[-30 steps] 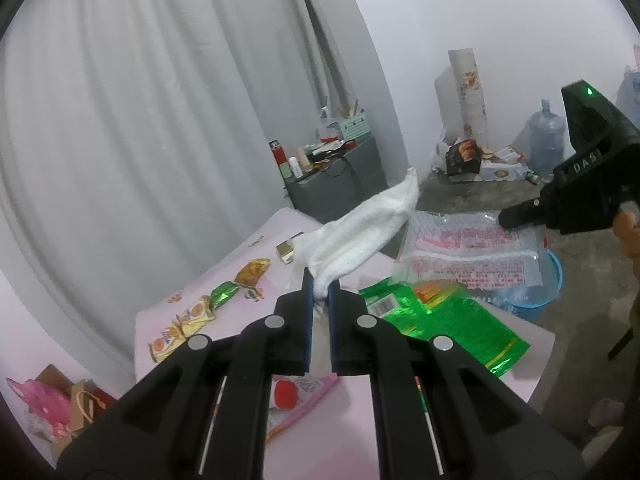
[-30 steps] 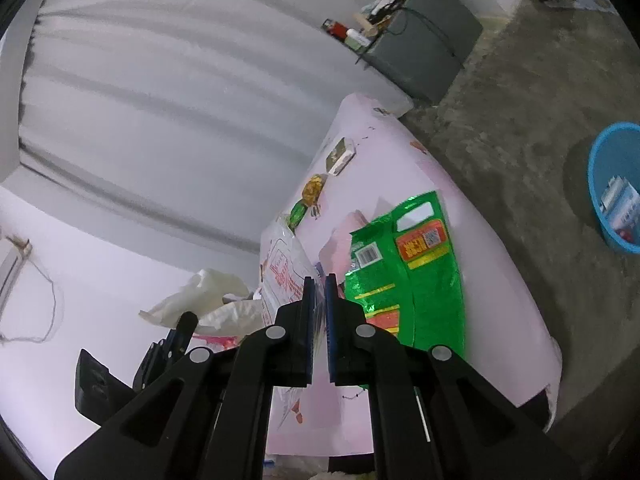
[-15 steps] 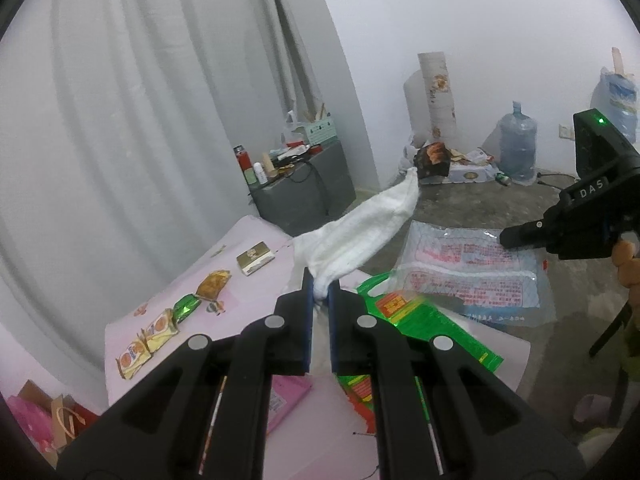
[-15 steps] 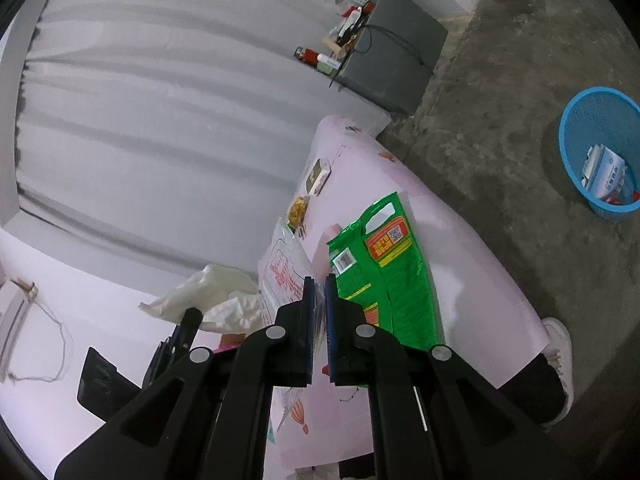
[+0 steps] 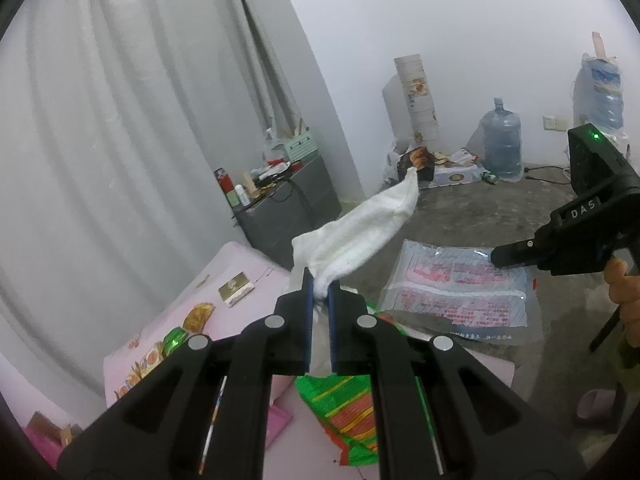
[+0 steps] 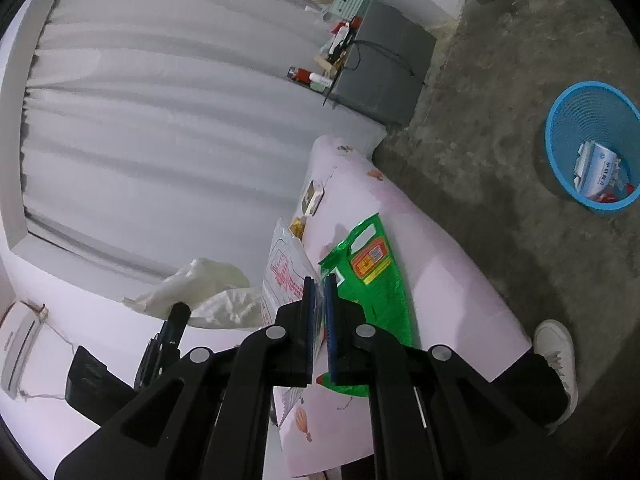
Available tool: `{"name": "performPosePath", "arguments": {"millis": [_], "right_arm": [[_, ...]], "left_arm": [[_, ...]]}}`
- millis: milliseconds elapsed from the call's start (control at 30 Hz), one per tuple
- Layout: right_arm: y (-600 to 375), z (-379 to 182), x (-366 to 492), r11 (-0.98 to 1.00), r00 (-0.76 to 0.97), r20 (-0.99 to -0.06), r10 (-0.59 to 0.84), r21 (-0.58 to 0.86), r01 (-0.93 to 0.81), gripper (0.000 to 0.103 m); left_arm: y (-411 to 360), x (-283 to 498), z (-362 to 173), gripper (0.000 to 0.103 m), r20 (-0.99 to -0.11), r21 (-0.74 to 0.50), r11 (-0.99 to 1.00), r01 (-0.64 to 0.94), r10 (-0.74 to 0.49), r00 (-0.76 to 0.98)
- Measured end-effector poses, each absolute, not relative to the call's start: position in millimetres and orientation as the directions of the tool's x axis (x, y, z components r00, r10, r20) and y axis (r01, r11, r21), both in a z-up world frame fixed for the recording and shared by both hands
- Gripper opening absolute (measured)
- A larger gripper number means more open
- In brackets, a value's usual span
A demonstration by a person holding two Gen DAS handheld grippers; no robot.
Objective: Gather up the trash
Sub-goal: 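Lift the tissue and plastic bag and carry both over the blue wastebasket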
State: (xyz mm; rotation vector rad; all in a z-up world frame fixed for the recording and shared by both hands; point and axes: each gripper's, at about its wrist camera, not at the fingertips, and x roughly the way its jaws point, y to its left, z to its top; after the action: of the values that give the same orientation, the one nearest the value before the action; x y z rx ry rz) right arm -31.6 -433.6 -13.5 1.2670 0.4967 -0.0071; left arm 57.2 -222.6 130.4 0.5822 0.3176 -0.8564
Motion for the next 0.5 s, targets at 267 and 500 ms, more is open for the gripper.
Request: {"name": "performPosePath", "arguments": {"millis": [267,500], "right_arm": [[-451.1,-21.1,-50.7,0.287,0.908,-0.352,0.228,0.915,0.283,0.006],[-463.5,-25.8,-64.9,0.265,0.917,-0.351,0.191,0.918,0.296,0.006]], "left_arm": [[-244.8,47.7,129.2,0.005,-0.493,0.359,0.464,0.81,-0.643,0.587],[-269.4,40.3,128.5,0.005,-0.509,0.349,0.422,0.836,-0.664,0.548]]}}
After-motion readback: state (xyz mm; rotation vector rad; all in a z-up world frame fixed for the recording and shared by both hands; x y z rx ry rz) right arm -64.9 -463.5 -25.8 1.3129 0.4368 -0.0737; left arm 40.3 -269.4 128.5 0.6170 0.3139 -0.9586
